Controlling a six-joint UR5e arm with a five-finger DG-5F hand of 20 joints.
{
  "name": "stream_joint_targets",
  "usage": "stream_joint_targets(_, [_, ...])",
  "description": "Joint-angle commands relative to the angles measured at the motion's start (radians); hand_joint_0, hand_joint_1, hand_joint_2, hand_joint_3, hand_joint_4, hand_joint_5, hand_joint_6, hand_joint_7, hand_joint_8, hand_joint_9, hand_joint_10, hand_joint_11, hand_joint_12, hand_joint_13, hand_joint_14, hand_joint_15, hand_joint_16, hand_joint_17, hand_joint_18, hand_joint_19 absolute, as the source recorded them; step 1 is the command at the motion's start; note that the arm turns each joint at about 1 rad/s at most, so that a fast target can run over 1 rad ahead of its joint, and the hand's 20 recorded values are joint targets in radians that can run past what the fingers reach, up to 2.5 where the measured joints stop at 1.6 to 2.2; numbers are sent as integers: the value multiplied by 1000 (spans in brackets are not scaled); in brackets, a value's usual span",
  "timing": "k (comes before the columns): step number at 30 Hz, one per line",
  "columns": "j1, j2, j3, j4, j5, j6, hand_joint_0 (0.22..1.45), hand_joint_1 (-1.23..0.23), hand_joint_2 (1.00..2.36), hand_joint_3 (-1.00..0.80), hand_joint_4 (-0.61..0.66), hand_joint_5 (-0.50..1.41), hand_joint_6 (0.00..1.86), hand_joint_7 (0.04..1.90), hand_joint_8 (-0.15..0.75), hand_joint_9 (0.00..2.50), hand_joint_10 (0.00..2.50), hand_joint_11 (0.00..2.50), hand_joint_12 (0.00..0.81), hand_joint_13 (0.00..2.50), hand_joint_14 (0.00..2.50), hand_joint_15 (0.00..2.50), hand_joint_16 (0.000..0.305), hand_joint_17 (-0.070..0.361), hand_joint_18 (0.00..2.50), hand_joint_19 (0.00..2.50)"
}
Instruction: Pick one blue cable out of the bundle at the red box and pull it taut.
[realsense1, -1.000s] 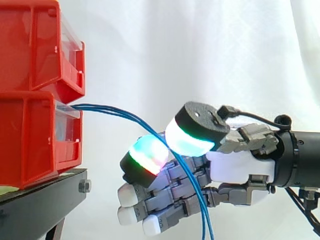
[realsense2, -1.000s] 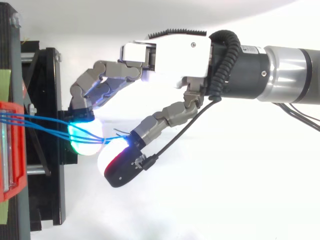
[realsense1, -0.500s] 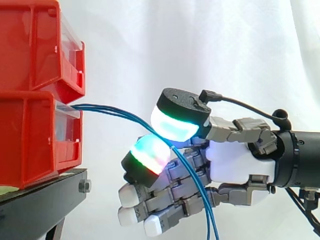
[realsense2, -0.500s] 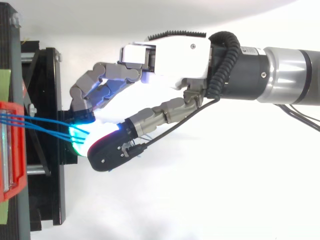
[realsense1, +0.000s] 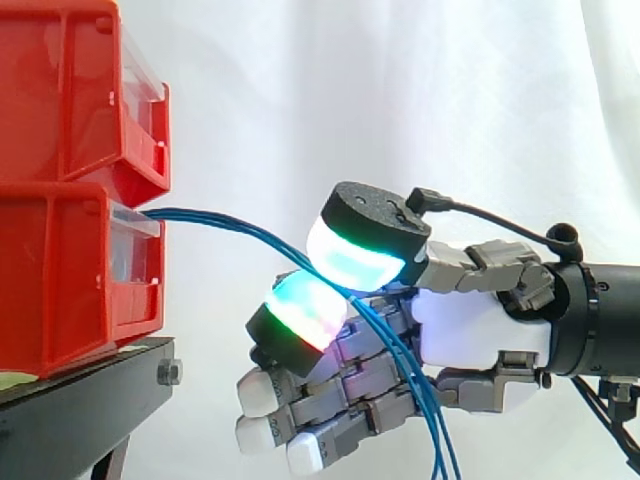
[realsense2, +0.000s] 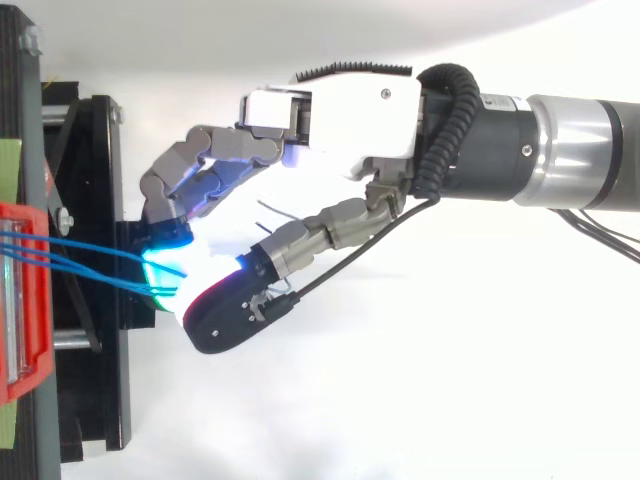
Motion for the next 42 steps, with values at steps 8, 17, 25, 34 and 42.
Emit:
stream_joint_targets(8, [0, 1, 1, 0, 1, 0, 835, -887, 1000, -500, -163, -184, 946, 1220, 221, 637, 7, 389, 350, 543, 9, 217, 51, 115, 592, 239])
stream_joint_targets(17, [2, 1, 1, 0, 1, 0, 828, -909, 1000, -500, -320, -182, 937, 1191, 167, 635, 6, 337, 329, 519, 8, 192, 49, 109, 584, 224])
stream_joint_targets(25, [2, 1, 1, 0, 0, 0, 750, -930, 1000, -500, -352, -161, 902, 1312, 119, 640, 4, 255, 308, 515, 8, 191, 45, 102, 570, 236])
stream_joint_targets(34, [2, 0, 1, 0, 1, -2, 627, -892, 1000, -496, -320, -125, 859, 1105, 102, 649, 2, 111, 299, 518, 7, 177, 44, 100, 555, 253])
stream_joint_targets(42, [2, 1, -1, 0, 1, -2, 663, -921, 1003, -447, -307, -120, 845, 1083, 156, 626, 3, 136, 306, 517, 7, 182, 45, 101, 547, 248])
